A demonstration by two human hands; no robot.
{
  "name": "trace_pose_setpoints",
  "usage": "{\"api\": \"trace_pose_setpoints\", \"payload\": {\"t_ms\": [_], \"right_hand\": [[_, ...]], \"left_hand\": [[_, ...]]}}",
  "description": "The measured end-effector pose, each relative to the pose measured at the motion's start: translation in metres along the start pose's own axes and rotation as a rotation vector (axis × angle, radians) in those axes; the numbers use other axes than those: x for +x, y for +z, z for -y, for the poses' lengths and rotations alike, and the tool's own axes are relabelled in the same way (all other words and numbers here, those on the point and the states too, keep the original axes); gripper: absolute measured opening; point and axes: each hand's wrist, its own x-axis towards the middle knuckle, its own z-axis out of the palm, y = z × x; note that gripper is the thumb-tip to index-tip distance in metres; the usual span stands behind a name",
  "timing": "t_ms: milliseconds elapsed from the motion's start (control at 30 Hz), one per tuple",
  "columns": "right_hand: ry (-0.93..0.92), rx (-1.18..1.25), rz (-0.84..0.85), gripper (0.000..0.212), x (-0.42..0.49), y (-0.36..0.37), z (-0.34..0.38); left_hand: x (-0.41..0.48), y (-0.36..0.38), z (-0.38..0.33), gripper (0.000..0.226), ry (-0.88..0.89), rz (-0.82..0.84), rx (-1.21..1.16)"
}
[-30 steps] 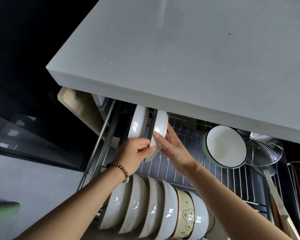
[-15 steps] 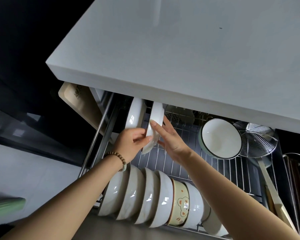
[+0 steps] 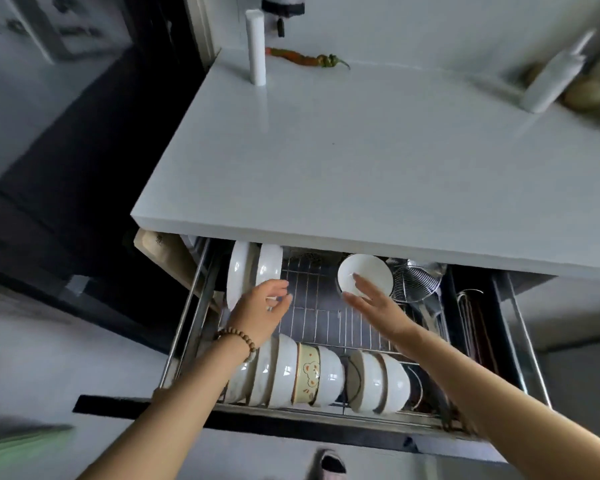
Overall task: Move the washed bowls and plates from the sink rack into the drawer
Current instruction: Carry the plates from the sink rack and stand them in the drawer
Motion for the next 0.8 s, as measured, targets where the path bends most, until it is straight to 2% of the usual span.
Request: {"api": "trace_pose_setpoints", "payload": {"t_ms": [200,300,433,467,667,800], "right_hand": [[-0.050,-0.329,-0.214,0.074,-0.123,-0.110,0.016],[-0.006,-0.384,-0.374,0.075,-0.200,-0.167,0.006],[0.069,-0.342,-0.617,0.076,-0.302,-0.241,-0.029],[0.088,-0.330,-0.677,0.077,-0.327,-0.258,-0.041],[0.225,-0.277,-0.960,0.080,-0.469,-0.354,-0.125],[0.295,-0.230,-1.059,0.087,-0.545,-0.420,-0.185]], "left_hand": [[-0.029,0.031,-0.130,0.054,0.367,0.160,0.414],[-0.045,0.067,-0.202,0.064,0.571,0.263,0.575],[-0.064,0.136,-0.293,0.106,0.861,0.366,0.713],[-0.068,0.158,-0.314,0.110,0.910,0.381,0.742],[-0.108,0.309,-0.422,0.121,1.111,0.491,0.852],[-0.138,0.415,-0.485,0.101,1.172,0.546,0.867]]}}
